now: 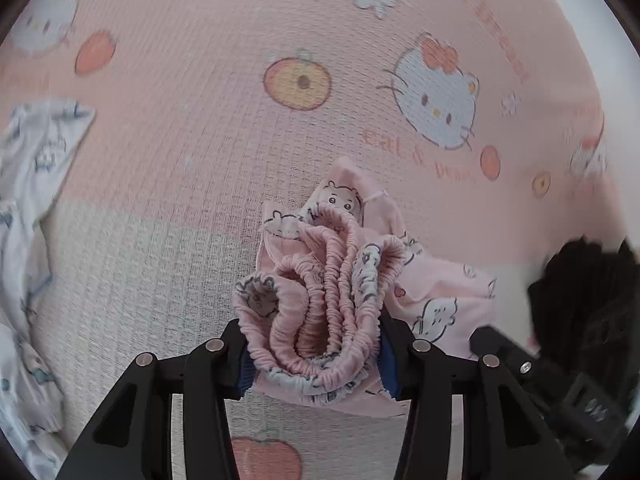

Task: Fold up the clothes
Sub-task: 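Carry the pink bundle with the left gripper toward the black clothes stack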

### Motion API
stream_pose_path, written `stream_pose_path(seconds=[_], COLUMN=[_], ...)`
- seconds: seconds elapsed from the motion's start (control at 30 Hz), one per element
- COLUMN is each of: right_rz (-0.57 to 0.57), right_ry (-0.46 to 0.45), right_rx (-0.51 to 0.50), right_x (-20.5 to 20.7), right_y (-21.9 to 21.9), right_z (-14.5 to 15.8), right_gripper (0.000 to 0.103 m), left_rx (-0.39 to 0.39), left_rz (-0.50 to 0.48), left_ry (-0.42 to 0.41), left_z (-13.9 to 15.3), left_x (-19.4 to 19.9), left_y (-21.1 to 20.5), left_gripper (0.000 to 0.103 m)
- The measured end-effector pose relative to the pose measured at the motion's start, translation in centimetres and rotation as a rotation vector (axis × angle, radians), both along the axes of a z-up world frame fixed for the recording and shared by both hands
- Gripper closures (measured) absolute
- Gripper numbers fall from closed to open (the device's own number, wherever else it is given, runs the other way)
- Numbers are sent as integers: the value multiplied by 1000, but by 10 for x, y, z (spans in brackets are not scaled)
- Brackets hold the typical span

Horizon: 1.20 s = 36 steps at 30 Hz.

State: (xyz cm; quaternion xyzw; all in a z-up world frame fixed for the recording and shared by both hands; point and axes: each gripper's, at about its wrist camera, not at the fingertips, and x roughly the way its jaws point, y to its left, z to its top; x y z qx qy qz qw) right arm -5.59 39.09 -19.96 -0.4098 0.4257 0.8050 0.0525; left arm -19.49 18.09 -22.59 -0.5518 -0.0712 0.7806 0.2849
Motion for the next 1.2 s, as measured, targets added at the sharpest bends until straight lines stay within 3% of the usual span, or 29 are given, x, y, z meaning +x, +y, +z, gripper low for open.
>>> stream_pose_path(seconds=[0.1,0.3,0.37,0.43,0.53,0.63,0.83,0.9,1.0,1.07,1.2], right_rz=[-5,26,51,71,76,48,-6,-5,-4,-3,10], right_ry=[-26,-20,-22,-25,-40,-29,-4,1,9,15,28], right_rx=[-31,-32,-41,-38,-7,-30,-78,-75,-69,-66,-38], right_x=[-4,-18,-29,-40,-44,-42,-41,-39,-37,-36,-33], right_y=[3,3,2,1,0,5,12,12,12,12,10], right_z=[-8,-12,-10,-8,-8,-9,-14,-14,-15,-16,-12], right_gripper=[38,38,37,36,36,36,39,51,67,71,76], left_rx=[78,58,90,112,148,209,336,329,289,269,215], left_rz=[32,0,-4,22,59,111,270,267,219,186,139], left_ry=[-82,-116,-136,-154,-203,-247,-236,-211,-173,-155,-80], left_z=[-2,1,-1,-3,-13,-23,-28,-26,-22,-20,-10], left_x=[-7,-5,-4,-4,-8,-12,-1,3,7,8,14], left_y=[-8,-11,-16,-23,-33,-40,-51,-48,-39,-35,-28], left_gripper=[53,44,43,43,31,31,31,31,39,51,60])
